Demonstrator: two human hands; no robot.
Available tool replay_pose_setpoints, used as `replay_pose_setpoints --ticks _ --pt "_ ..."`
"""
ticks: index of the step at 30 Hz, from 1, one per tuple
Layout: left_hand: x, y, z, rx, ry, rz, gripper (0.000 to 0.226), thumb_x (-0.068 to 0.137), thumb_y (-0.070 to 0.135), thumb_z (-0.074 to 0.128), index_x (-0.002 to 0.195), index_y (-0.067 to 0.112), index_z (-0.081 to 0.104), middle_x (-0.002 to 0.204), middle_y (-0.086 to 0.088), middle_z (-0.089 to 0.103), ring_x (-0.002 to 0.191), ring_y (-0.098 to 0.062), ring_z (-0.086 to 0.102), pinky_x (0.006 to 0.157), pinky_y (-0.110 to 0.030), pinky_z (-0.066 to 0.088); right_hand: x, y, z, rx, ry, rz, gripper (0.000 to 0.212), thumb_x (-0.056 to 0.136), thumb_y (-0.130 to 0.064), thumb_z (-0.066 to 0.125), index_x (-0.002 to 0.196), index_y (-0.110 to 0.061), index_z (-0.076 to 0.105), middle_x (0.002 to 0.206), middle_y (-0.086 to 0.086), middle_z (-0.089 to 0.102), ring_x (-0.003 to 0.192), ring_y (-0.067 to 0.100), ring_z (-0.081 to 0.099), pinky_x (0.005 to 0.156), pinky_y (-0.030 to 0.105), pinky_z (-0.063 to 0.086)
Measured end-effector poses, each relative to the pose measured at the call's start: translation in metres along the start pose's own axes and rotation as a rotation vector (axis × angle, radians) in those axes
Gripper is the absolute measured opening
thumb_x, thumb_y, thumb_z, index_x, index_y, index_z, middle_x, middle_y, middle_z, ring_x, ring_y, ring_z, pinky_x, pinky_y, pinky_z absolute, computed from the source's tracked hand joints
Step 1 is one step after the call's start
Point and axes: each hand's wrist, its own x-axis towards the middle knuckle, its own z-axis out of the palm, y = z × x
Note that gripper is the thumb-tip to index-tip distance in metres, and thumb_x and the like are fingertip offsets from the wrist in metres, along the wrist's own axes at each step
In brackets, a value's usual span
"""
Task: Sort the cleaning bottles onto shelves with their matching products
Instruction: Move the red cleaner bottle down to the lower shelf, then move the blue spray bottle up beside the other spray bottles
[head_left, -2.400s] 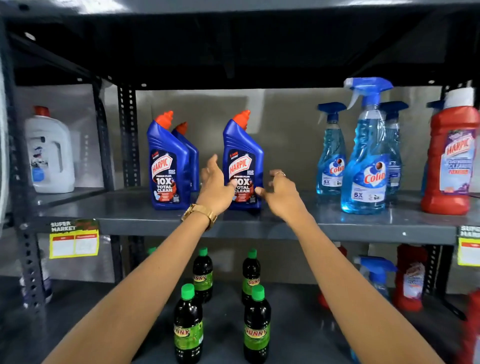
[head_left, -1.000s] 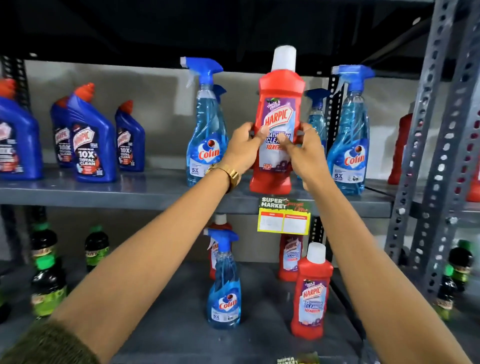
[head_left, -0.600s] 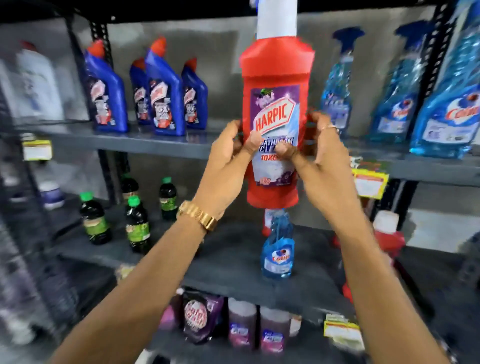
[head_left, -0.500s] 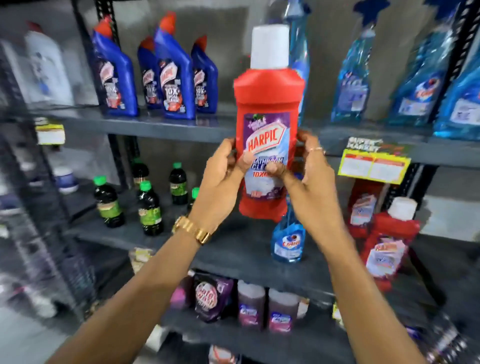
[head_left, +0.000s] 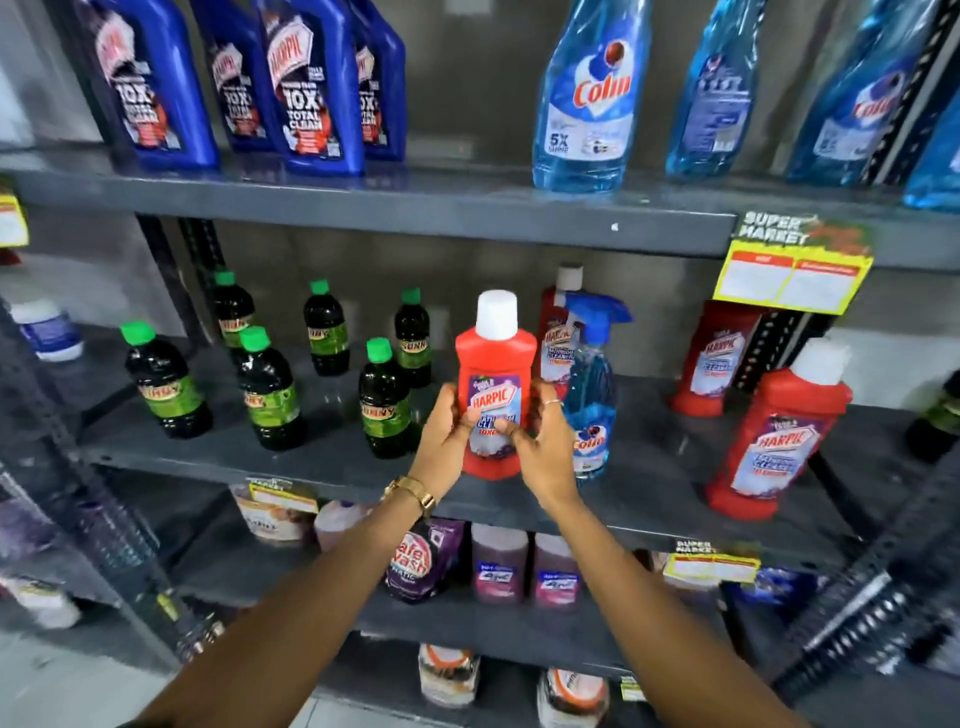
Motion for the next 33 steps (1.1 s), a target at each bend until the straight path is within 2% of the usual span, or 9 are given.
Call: replay_pose_setpoints --ticks 5,8,14,18,21,24,27,29,33 --pt "0.015 -0.032 -0.002 0.01 0.0 -0.04 0.017 0.093 0.019 0.047 0.108 0.028 0.046 0.108 0.007 0.061 0.093 0.011 0.061 0.082 -0.011 0.051 0.007 0.021 0.016 -0.012 0.03 0.063 0.052 0.08 -0.017 0.069 0.125 -0.009 0.044 0.12 0.014 0.064 0.109 0.025 0.063 0.094 0.05 0.053" --pt "0.023 -0.045 -0.001 -0.005 -0.007 -0.09 0.012 0.096 0.011 0.045 0.107 0.015 0.044 0.106 0.0 0.061 0.091 0.005 0.061 0.079 -0.013 0.052 0.013 0.028 0.021 -0.023 0.038 0.101 0.054 0.08 -0.016 0.07 0.127 -0.008 0.044 0.122 0.015 0.064 0.11 0.025 0.063 0.096 0.049 0.052" --pt "0.034 -0.046 0.006 -0.024 -0.016 -0.159 0.013 0.096 0.008 0.043 0.109 0.012 0.043 0.104 0.002 0.06 0.095 -0.004 0.059 0.078 -0.014 0.052 0.021 0.029 0.024 -0.04 0.039 0.144 0.054 0.082 -0.012 0.066 0.129 -0.008 0.041 0.126 0.016 0.061 0.114 0.027 0.06 0.101 0.047 0.049" --pt "0.039 -0.048 0.003 0.014 -0.037 -0.172 0.023 0.096 0.009 0.043 0.119 0.007 0.043 0.112 -0.004 0.059 0.097 -0.003 0.058 0.083 -0.014 0.053 0.023 0.027 0.023 -0.09 0.022 0.132 0.051 0.084 -0.009 0.063 0.13 -0.004 0.041 0.129 0.016 0.059 0.119 0.026 0.057 0.098 0.024 0.041" --pt "0.034 -0.044 0.005 -0.044 -0.026 -0.192 0.025 0.096 0.007 0.043 0.121 0.005 0.042 0.116 -0.007 0.057 0.105 -0.016 0.057 0.089 -0.02 0.054 0.018 0.03 0.02 -0.07 0.035 0.105 0.051 0.084 -0.014 0.066 0.13 -0.006 0.045 0.127 0.012 0.061 0.115 0.022 0.059 0.098 0.026 0.045" --pt "0.022 -0.046 0.014 0.037 0.15 -0.13 0.049 0.094 0.019 0.048 0.139 0.007 0.03 0.143 -0.014 0.04 0.132 -0.024 0.04 0.113 -0.038 0.036 0.009 0.032 0.007 0.01 0.127 0.113 0.042 0.081 -0.014 0.07 0.12 -0.008 0.056 0.114 0.003 0.065 0.096 0.012 0.063 0.086 0.016 0.051" --pt "0.0 -0.049 0.027 0.486 0.437 0.122 0.066 0.089 0.035 0.045 0.143 0.005 0.022 0.148 -0.023 0.03 0.139 -0.03 0.025 0.115 -0.042 0.025 0.001 0.036 -0.015 0.025 0.331 0.068 0.016 0.083 -0.015 0.068 0.097 -0.01 0.066 0.096 0.004 0.069 0.077 0.012 0.065 0.066 0.005 0.048" --pt "-0.01 -0.045 0.042 0.675 0.364 0.294 0.054 0.089 0.029 0.043 0.137 0.006 0.032 0.138 -0.024 0.043 0.13 -0.028 0.03 0.108 -0.041 0.024 0.001 0.043 -0.027 0.005 0.46 0.036 0.006 0.084 -0.018 0.066 0.089 -0.018 0.063 0.09 0.01 0.066 0.076 0.022 0.064 0.064 0.01 0.048" --pt "-0.005 -0.031 0.076 0.533 0.005 0.327 0.04 0.095 0.018 0.036 0.132 0.009 0.046 0.131 -0.016 0.048 0.124 -0.018 0.042 0.107 -0.037 0.037 0.006 0.057 -0.044 -0.117 0.583 0.064 0.016 0.084 -0.026 0.066 0.092 -0.017 0.056 0.089 0.002 0.054 0.084 0.025 0.057 0.08 0.044 0.052"
